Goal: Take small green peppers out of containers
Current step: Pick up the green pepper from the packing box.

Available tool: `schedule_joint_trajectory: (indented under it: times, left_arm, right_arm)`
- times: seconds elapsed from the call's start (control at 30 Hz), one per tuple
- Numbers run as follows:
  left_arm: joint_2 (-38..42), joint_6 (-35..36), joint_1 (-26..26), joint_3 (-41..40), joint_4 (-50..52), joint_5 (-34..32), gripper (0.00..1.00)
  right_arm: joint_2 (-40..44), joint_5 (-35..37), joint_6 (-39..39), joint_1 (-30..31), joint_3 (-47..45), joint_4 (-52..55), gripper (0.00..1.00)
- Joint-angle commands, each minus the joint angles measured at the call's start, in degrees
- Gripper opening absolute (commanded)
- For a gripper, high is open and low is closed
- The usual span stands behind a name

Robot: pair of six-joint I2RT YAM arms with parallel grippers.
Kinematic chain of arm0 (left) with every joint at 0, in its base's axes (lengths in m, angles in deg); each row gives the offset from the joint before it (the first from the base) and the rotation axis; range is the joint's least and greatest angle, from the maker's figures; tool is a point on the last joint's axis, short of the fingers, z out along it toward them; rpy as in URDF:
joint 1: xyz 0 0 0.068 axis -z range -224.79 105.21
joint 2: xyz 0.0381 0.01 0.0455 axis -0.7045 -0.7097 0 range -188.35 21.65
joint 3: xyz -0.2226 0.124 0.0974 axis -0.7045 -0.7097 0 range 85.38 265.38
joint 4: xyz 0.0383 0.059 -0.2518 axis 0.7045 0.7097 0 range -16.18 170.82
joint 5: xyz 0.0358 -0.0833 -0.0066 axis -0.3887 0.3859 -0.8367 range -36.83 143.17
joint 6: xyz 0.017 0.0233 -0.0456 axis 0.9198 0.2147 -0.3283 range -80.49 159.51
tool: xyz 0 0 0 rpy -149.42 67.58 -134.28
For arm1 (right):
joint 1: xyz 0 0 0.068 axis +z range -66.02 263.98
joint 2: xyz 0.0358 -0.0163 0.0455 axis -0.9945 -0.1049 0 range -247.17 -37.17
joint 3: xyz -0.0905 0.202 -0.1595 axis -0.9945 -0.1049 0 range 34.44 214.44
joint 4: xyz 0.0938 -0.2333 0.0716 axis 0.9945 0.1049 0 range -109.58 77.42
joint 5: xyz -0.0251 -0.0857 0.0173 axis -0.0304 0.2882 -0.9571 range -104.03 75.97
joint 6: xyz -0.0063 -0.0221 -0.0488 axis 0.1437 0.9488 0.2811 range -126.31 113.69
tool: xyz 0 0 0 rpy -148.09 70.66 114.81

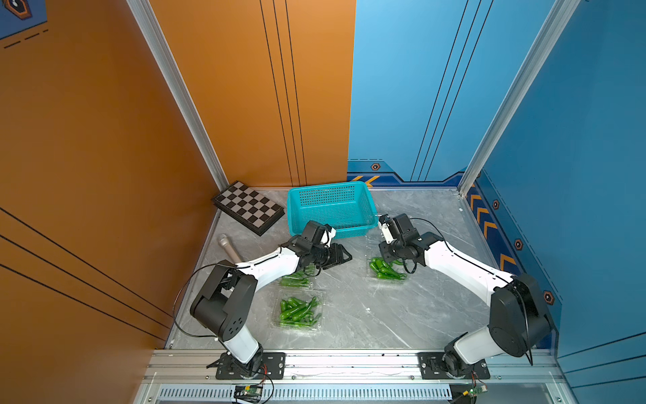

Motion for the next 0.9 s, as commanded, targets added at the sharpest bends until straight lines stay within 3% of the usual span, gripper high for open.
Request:
schedule_joint_trajectory:
  times: [0.0,0.53,0.87]
  left_arm:
    - [1.4,1.3,-0.8,1.0,0.6,-0.6,0.57]
    - [0.6,1.2,-1.3,2.2,-0.1,-0.6,0.57]
    - [3.5,0.8,-1.4,0.9,-0.2,-0.7,0.57]
  right_arm:
    - [3.7,-2.5,-1.7,-0.8,-0.3,1.4,0.09]
    - [10.2,-8.5,-4.3,-3.0,0.6,-0.2,0.08]
    - [2.6,-12.6,-4.8,-3.4,12.8,-3.2,0.09]
